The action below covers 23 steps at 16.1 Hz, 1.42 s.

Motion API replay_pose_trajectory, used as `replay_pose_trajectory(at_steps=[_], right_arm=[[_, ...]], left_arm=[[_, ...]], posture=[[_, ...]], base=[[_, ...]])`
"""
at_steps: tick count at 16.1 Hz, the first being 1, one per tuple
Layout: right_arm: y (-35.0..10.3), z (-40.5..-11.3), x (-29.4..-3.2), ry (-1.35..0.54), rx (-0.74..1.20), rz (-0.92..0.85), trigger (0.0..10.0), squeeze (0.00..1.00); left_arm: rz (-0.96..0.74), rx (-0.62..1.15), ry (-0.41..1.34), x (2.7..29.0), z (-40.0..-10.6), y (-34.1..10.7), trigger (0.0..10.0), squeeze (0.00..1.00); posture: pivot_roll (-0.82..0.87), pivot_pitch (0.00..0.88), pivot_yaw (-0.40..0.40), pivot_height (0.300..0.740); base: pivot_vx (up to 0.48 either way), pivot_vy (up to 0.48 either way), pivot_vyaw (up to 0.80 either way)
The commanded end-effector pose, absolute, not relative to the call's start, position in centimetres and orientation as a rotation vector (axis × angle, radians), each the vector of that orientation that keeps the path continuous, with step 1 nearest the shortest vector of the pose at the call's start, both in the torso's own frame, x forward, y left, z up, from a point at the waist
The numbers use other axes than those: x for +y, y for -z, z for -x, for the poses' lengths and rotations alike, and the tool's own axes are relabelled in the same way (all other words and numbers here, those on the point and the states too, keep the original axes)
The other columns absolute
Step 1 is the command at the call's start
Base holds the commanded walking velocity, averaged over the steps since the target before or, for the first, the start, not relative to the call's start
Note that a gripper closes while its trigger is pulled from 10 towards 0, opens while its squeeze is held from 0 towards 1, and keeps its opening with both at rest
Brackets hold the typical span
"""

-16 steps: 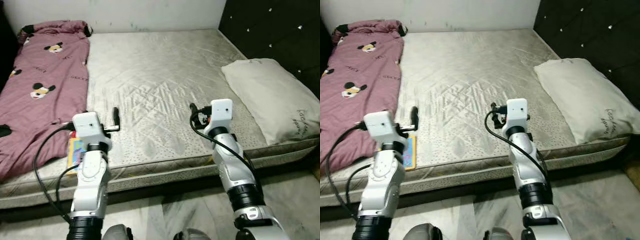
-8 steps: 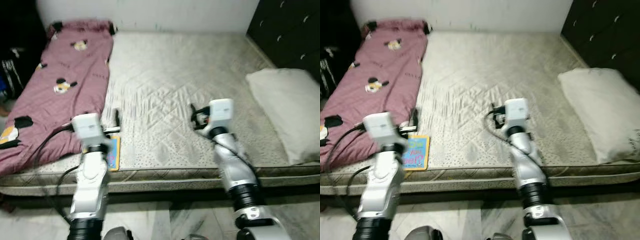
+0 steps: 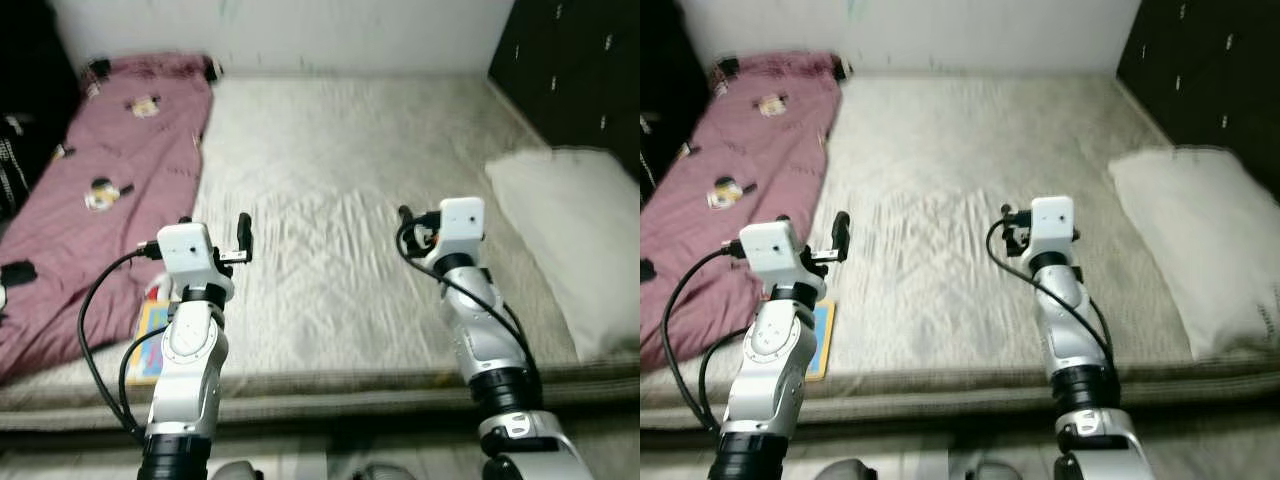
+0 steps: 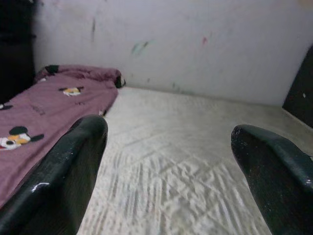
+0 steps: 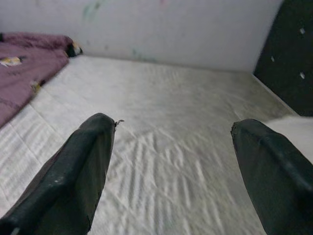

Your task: Clean up the room

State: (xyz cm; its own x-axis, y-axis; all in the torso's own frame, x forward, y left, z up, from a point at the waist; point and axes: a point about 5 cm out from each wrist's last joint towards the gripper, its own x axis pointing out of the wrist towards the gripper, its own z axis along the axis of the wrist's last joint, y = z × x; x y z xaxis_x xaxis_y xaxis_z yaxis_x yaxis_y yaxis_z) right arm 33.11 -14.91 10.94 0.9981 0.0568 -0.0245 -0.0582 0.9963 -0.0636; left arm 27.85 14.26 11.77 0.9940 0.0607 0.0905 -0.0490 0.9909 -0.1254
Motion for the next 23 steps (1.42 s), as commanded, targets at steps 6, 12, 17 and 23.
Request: replay_pose_trajectory(at_steps=[6, 12, 17, 23], right_arm=[[-11.1, -33.21, -14.18, -0.081, 0.017, 0.063, 10.0, 0.0], [-10.87, -33.22, -14.38, -0.067, 0.036, 0.051, 10.0, 0.0], [-10.79, -33.27, -14.36, -0.068, 0.043, 0.056, 10.0, 0.0], [-10.48, -33.24, -14.04, -0.089, 0.061, 0.058, 10.0, 0.0]], left_arm=[[0.172, -0.048, -0.116, 14.81, -27.81, -11.06, 10.0, 0.0], [0.183, -0.044, -0.111, 14.71, -27.84, -11.05, 10.0, 0.0], [0.185, -0.042, -0.109, 14.72, -27.89, -11.04, 10.0, 0.0], [0.185, -0.041, -0.112, 14.73, -27.91, -11.03, 10.0, 0.0]], posture=[[-0.03, 0.0, -0.025, 0.74], [-0.03, 0.0, -0.026, 0.74], [-0.03, 0.0, -0.027, 0.74], [-0.03, 0.0, -0.029, 0.74]], base=[[0.0, 0.0, 0.0], [0.0, 0.294, -0.22], [0.0, 0.48, 0.0], [0.0, 0.48, 0.0]])
